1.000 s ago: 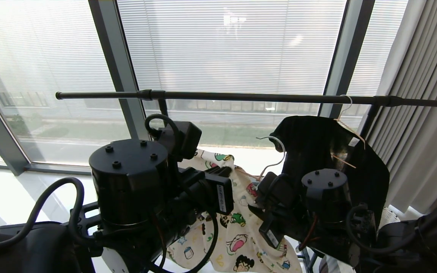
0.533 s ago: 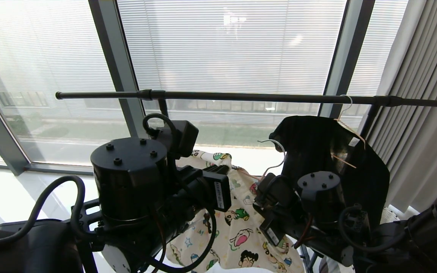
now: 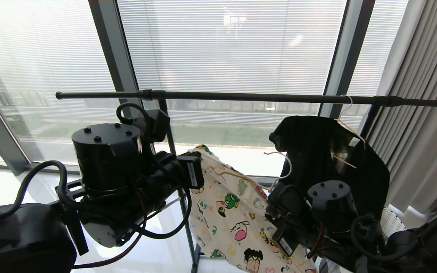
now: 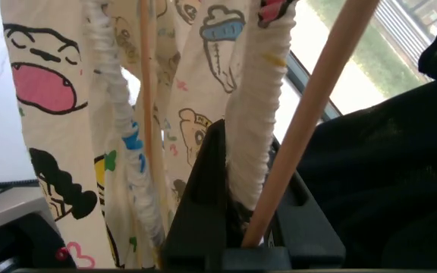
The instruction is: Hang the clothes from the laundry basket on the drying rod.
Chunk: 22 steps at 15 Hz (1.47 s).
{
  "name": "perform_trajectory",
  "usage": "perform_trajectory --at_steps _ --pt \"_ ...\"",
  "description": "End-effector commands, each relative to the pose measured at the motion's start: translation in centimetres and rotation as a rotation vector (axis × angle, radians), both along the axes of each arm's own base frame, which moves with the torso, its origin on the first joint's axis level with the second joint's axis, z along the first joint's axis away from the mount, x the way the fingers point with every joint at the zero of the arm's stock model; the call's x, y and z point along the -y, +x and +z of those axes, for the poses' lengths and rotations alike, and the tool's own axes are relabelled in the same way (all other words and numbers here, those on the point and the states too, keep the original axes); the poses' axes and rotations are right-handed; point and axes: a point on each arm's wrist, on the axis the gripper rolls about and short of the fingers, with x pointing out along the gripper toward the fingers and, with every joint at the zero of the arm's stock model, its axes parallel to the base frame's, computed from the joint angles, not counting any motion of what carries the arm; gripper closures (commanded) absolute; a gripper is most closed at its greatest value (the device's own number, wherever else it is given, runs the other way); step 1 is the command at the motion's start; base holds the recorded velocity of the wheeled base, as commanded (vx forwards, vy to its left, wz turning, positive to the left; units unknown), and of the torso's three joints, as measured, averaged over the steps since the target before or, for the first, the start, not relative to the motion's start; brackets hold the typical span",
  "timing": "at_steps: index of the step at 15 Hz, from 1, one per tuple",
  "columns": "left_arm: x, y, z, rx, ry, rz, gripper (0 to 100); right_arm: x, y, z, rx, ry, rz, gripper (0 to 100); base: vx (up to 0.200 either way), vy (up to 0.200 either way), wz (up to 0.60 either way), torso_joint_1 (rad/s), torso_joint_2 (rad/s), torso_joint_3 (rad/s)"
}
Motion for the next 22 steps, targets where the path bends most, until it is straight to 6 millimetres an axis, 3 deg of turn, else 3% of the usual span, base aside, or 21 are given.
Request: perform_trajectory --at_steps 1,6,9,12,16,18,19,22 --pt "-0.3 0.2 -0.1 0.004 0.013 0.01 100 0.4 -0.4 0.0 0.0 -0.01 0.003 100 0.0 0.0 0.0 0.0 0.0 0.0" --pt "-2.6 1.8 -0.1 0.031 0.089 -0.007 100 2.3 -1.9 -0.5 -0.018 -0.063 0.014 100 0.0 0.0 0.0 0.0 0.0 0.0" --pt "-3.2 2.2 -0.3 0.046 0.143 -0.039 100 2.4 -2.0 -0.3 -0.013 -0.055 0.017 100 0.0 0.0 0.0 0.0 0.0 0.0" --pt "-1.8 1.6 0.1 0.078 0.153 -0.174 100 1.8 -2.8 -0.1 -0.001 -0.058 0.071 100 0.0 0.0 0.0 0.0 0.0 0.0" --pt "1.9 0.6 0.6 0.126 0.164 -0.328 100 0.7 -3.8 -0.2 0.015 -0.083 0.158 100 0.0 0.0 0.0 0.0 0.0 0.0" --pt "2.0 0.1 0.2 0.119 0.189 -0.345 100 0.9 -3.7 -0.2 0.015 -0.083 0.15 100 0.0 0.0 0.0 0.0 0.0 0.0" --pt "2.0 0.1 0.1 0.119 0.192 -0.346 0 1.0 -3.6 -0.2 0.015 -0.083 0.147 100 0.0 0.0 0.0 0.0 0.0 0.0" --pt "1.7 0.0 -0.3 0.114 0.215 -0.343 0 1.0 -3.6 -0.1 0.019 -0.081 0.142 100 0.0 0.0 0.0 0.0 0.0 0.0"
